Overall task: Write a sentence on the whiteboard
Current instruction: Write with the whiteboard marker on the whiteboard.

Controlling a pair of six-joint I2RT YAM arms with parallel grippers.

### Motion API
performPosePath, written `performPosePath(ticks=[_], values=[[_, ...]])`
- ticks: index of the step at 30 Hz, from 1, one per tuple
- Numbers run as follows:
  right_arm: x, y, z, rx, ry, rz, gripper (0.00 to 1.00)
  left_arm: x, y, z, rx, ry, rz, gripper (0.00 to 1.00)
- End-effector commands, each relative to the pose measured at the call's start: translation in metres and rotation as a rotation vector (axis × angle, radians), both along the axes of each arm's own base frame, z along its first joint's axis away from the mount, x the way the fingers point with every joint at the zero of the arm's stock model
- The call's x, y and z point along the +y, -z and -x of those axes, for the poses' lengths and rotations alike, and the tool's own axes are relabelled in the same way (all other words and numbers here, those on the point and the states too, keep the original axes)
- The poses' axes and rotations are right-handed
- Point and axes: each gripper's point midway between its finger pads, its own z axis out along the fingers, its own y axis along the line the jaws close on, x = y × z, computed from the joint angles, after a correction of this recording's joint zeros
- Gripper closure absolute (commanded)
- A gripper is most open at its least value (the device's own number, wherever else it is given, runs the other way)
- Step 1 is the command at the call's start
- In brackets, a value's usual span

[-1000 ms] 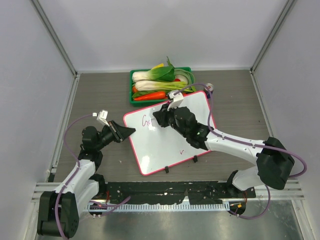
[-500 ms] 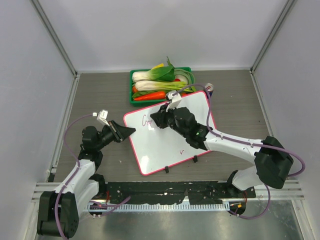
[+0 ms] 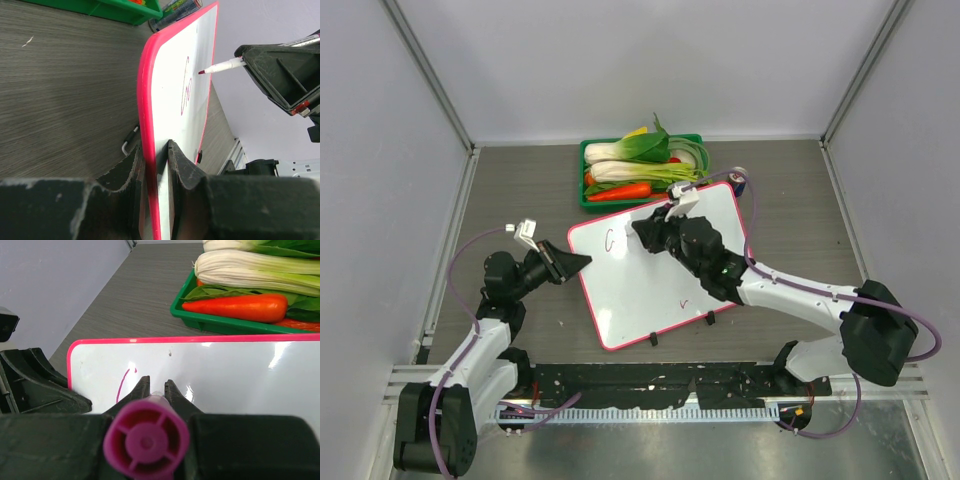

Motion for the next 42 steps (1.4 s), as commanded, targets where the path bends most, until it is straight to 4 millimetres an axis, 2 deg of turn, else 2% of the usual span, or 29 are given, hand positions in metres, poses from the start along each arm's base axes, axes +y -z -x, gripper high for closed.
performPosePath(ticks=[1,8,19,30,42], values=[[-0.007,-0.03,-0.008,-0.061,0.047,-0.075,0.99,-0.001,-0.001,-0.001,-0.064,0.019,-0.066,1.0],[-0.004,-0.019,-0.012,-0.037,0.045,-0.045,0.99,-0.001,-0.001,-0.001,-0.065,0.018,-0.067,1.0],[0.007,0.003,-0.003,0.019,-0.034,0.002,0.99,-0.001,-0.002,-0.001,-0.066,0.015,-0.069,1.0],[-0.006,0.016,0.006,0.038,-0.027,0.04,0.99,-0.001,-0.001,-0.001,-0.067,0.014,-0.072,1.0],[-0.014,0.019,-0.003,0.029,0.028,0.081,0.99,-0.001,0.0,0.0,-0.062,0.017,-0.072,1.0]])
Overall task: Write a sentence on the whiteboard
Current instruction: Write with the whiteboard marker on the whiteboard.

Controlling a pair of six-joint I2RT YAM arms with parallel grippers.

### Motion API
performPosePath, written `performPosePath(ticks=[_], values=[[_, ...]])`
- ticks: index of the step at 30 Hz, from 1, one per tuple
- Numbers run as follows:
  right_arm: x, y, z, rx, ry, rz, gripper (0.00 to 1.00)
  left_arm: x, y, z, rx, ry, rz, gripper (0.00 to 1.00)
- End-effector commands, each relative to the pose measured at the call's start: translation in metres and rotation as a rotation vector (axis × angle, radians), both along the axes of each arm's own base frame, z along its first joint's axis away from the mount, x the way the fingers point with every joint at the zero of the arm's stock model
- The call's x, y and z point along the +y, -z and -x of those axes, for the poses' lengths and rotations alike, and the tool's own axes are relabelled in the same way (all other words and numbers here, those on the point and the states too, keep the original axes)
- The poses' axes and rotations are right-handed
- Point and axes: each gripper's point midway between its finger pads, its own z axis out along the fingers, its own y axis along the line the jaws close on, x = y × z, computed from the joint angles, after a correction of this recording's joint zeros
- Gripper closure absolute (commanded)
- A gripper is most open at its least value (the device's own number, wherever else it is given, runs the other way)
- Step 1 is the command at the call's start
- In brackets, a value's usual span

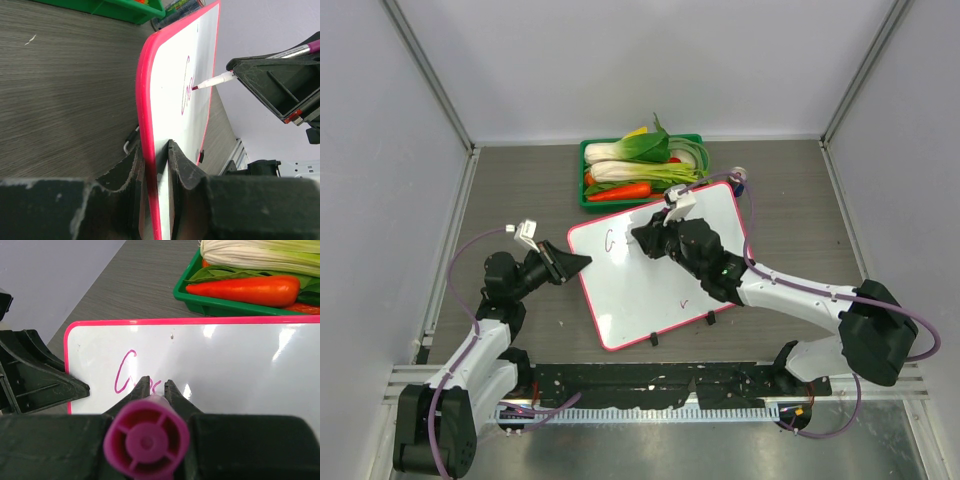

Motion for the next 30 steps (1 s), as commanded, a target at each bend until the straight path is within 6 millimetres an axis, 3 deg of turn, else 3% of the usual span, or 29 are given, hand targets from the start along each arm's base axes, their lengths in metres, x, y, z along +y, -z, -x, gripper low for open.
performPosePath(ticks=[1,7,14,23,30], values=[[-0.013,0.001,-0.008,-0.014,0.067,0.048,0.99,-0.001,-0.002,-0.001,-0.068,0.022,-0.065,1.0],[-0.017,-0.012,-0.016,-0.037,0.114,0.035,0.99,-0.002,-0.002,-0.001,-0.066,0.023,-0.065,1.0],[-0.007,-0.023,-0.021,-0.051,0.099,0.015,0.99,-0.002,-0.002,-0.001,-0.068,0.023,-0.065,1.0],[0.009,-0.022,-0.009,-0.019,-0.003,0.002,0.98,-0.002,-0.002,-0.002,-0.067,0.023,-0.066,1.0],[0.002,-0.041,-0.003,-0.046,0.006,-0.068,0.98,-0.002,-0.002,-0.001,-0.066,0.026,-0.065,1.0]])
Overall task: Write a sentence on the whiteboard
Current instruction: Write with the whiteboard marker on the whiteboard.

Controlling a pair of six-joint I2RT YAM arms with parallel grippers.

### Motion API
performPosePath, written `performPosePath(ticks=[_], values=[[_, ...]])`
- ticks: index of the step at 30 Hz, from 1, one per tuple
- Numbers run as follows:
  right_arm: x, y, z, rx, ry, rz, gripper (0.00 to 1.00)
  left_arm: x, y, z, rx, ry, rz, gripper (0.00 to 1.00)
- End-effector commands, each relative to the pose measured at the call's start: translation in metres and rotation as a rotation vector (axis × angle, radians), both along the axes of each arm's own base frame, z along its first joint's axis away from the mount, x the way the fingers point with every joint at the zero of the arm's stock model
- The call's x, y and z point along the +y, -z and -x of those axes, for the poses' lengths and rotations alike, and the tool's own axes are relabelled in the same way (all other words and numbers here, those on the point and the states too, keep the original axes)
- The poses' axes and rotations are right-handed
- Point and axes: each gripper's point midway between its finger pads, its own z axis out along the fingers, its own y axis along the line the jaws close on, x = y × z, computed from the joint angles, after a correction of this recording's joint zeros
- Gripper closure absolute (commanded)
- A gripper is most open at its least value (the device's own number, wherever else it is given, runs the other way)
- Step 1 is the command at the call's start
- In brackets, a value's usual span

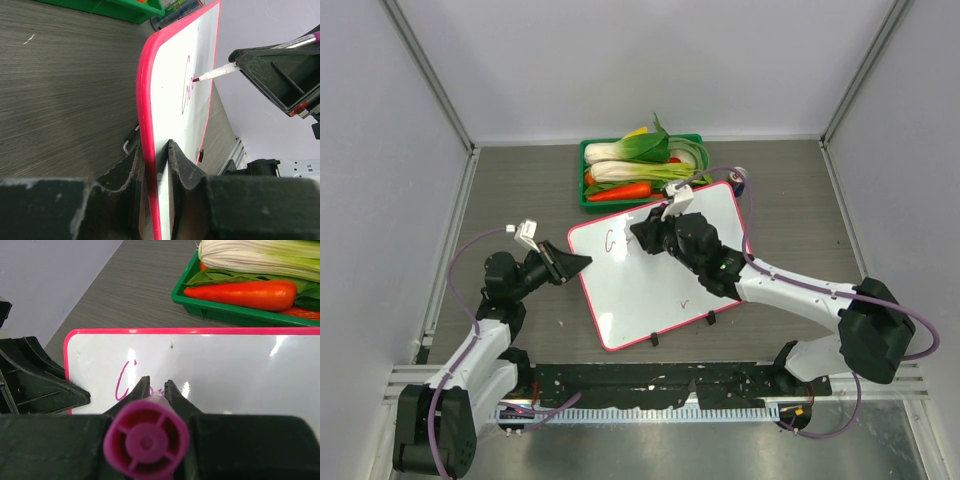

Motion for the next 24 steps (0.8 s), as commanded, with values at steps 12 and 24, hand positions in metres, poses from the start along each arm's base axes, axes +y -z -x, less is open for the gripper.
performPosePath(ticks=[12,24], values=[[-0.023,-0.035,-0.011,-0.073,0.111,-0.057,0.98,-0.003,-0.003,-0.001,-0.069,0.03,-0.064,1.0],[-0.029,-0.005,-0.019,-0.026,0.141,-0.015,0.98,-0.004,-0.002,-0.001,-0.063,0.032,-0.066,1.0]])
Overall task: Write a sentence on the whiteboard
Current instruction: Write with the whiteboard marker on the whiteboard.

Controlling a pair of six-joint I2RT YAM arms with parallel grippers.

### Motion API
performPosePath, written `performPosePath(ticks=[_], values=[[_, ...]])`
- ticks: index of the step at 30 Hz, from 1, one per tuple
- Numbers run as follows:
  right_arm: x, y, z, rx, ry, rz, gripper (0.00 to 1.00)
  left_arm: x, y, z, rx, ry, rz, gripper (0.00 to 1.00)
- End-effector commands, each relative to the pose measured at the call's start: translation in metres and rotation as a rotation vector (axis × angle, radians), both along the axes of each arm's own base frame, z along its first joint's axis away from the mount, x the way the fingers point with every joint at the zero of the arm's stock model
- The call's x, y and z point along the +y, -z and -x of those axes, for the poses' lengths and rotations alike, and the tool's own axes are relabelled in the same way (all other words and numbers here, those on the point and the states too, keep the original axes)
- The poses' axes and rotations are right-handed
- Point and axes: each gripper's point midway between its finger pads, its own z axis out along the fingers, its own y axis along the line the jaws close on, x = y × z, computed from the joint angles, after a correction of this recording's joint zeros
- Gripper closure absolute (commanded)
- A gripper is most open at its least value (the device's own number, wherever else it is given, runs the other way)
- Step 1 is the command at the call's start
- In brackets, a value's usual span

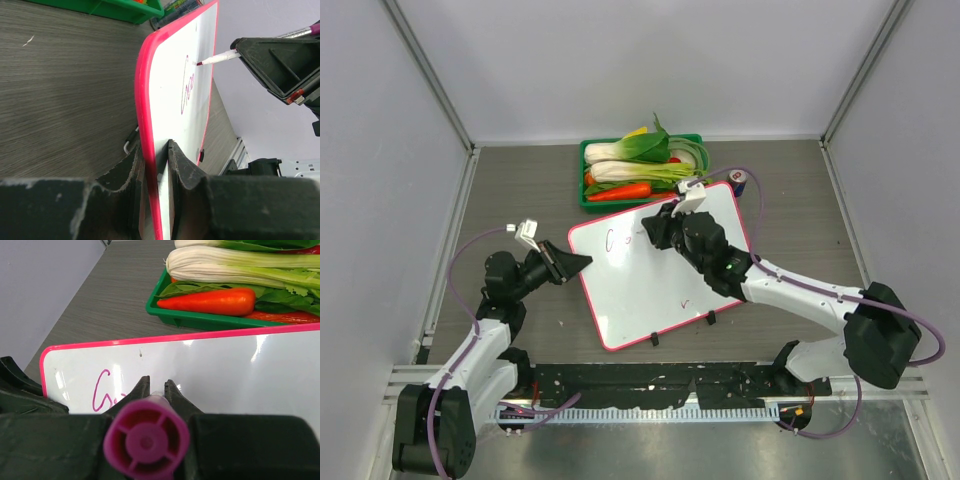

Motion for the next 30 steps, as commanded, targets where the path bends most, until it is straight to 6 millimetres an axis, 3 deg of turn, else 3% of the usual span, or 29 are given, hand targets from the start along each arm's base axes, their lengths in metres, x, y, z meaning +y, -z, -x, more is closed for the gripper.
performPosePath(ticks=[1,15,30], values=[[-0.003,0.002,-0.007,-0.006,0.03,-0.004,0.98,-0.002,0.0,-0.001,-0.055,0.025,-0.063,1.0],[0.011,0.013,0.006,0.024,-0.076,-0.008,0.98,-0.002,0.001,-0.001,-0.055,0.023,-0.067,1.0],[-0.001,0.03,0.016,0.056,-0.073,0.026,0.99,-0.002,0.002,-0.001,-0.053,0.025,-0.068,1.0]])
